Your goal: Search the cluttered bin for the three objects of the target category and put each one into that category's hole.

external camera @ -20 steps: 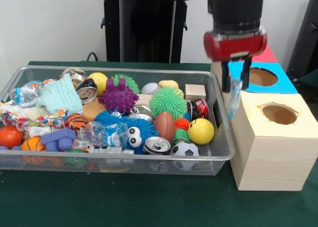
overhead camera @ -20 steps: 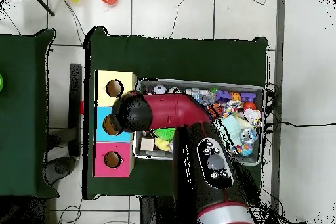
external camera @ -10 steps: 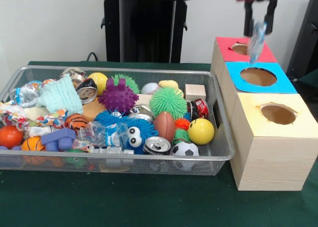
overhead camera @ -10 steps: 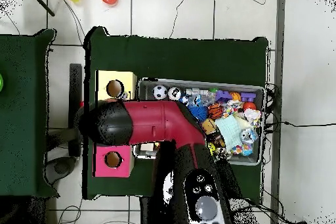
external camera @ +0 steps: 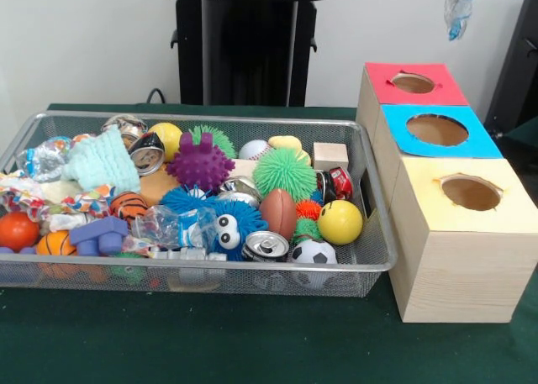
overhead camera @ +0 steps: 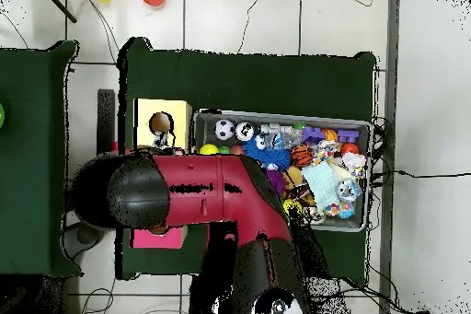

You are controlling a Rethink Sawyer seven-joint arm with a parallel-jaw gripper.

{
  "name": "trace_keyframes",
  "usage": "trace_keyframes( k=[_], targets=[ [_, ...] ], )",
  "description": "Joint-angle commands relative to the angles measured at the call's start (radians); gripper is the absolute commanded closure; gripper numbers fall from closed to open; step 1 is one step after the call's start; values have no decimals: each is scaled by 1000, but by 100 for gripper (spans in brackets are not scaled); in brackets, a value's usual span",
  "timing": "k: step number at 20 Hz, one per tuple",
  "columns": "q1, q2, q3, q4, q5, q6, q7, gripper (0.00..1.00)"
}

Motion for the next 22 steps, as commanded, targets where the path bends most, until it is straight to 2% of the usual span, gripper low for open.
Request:
trace_keyframes(
  k=[1, 6, 9, 16, 22],
  targets=[
    [-4, 4, -38, 179, -1, -22, 143, 100],
    [-3, 54, -45, 207, -32, -121, 154, 100],
    [1, 65, -56, 215, -39, -139, 161, 100],
    [22, 96, -80, 259, -22, -249, 197, 100],
    [50, 116, -93, 271, -7, -298, 211, 100]
  ],
)
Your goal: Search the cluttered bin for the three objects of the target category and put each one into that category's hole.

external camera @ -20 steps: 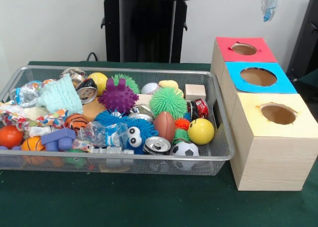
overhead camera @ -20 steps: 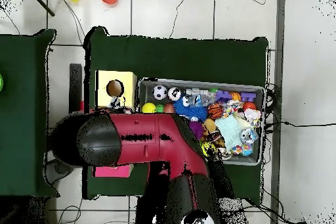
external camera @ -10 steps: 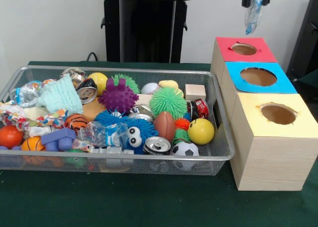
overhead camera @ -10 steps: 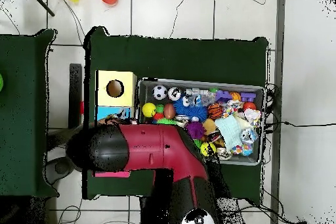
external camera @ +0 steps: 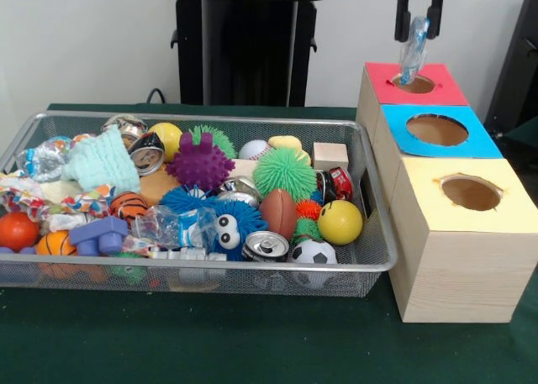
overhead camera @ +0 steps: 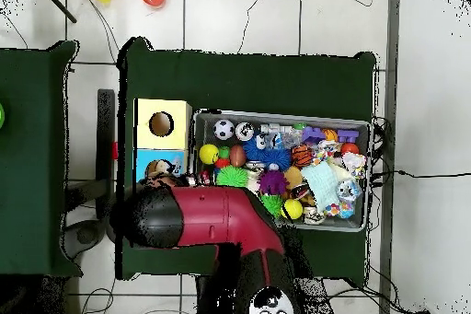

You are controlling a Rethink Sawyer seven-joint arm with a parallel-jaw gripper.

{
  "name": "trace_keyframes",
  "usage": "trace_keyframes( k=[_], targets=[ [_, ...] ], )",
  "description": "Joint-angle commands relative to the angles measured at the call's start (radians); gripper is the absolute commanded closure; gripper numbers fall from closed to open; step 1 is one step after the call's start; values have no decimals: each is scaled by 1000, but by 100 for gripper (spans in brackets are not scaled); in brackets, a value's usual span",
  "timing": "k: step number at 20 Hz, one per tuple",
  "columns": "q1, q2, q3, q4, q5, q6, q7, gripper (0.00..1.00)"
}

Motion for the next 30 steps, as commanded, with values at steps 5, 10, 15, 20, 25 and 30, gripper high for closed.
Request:
trace_keyframes(
  k=[5, 10, 15, 20, 25, 30],
  targets=[
    [46, 78, -30, 104, 14, -130, 235, 100],
    [78, 91, -53, 98, 33, -142, 250, 100],
    [93, 122, -55, 89, 53, -163, 256, 100],
    [162, 107, -98, 24, 86, -48, 301, 100],
    [184, 148, -125, -116, 97, 82, 291, 100],
    [202, 183, -140, -169, 110, 89, 290, 100]
  ],
)
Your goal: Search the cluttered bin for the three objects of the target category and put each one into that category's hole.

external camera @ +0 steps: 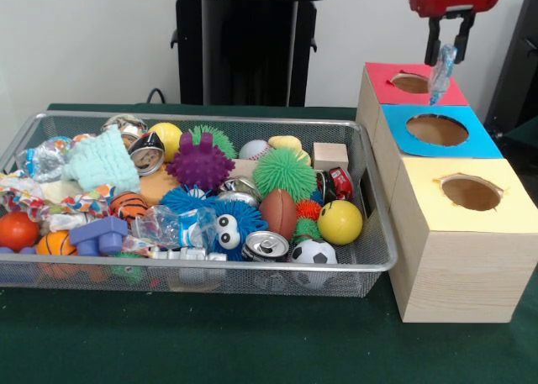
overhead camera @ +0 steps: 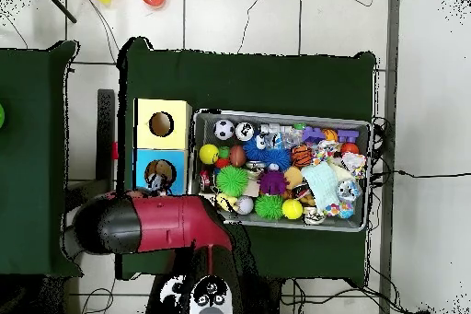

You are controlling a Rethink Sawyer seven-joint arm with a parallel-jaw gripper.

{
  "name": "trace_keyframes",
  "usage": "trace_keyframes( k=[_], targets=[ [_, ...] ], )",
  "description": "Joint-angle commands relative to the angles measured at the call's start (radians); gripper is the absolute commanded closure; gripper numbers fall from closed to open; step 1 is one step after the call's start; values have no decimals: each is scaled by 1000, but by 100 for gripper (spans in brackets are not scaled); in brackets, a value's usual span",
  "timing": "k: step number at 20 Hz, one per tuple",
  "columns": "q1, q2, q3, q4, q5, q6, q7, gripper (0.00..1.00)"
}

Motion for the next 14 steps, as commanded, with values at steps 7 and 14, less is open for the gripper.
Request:
trace_keyframes(
  k=[7, 14],
  targets=[
    [-6, 186, -37, -197, 29, -2, 245, 100],
    [-42, 247, -14, -212, 35, -86, 210, 100]
  ],
)
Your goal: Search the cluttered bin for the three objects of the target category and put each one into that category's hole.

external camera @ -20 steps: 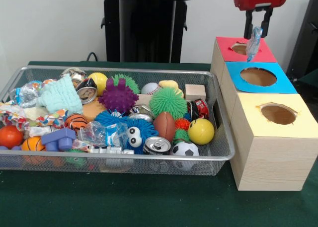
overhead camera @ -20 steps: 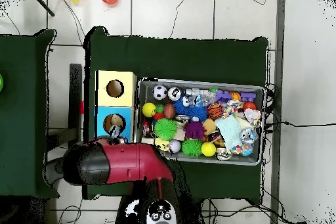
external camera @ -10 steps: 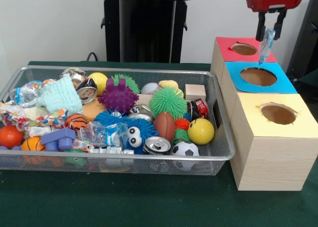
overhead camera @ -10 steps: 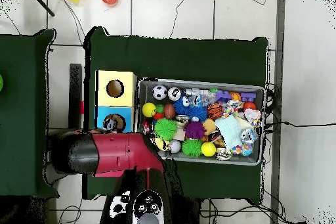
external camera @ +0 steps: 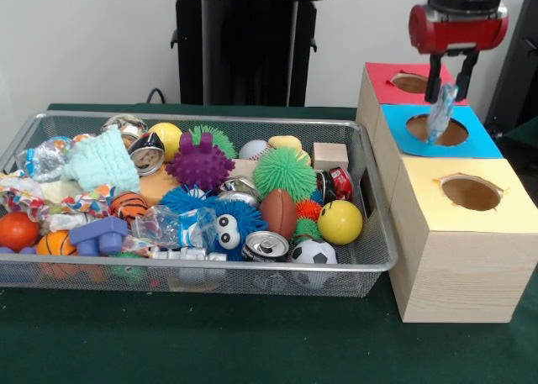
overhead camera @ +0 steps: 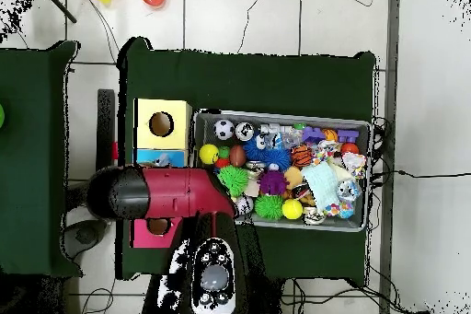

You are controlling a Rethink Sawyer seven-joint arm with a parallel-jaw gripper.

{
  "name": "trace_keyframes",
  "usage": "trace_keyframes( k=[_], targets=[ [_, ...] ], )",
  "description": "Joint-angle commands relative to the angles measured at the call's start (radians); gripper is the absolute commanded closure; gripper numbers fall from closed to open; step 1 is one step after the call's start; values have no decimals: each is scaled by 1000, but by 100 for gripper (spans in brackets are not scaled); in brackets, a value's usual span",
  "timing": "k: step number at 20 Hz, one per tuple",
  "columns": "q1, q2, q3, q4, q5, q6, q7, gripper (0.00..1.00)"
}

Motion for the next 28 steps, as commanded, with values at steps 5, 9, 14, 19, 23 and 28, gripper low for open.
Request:
trace_keyframes(
  k=[5, 9, 14, 19, 23, 28],
  targets=[
    [-52, 118, 31, -63, 31, -98, 187, 100],
    [-37, 100, 21, -46, 38, -92, 206, 100],
    [-16, 72, 10, -5, 54, -95, 236, 100],
    [-28, 61, 27, 23, 60, -116, 210, 0],
    [-21, 66, 17, 13, 58, -115, 215, 0],
    [-2, 72, -3, 2, 63, -109, 232, 0]
  ],
)
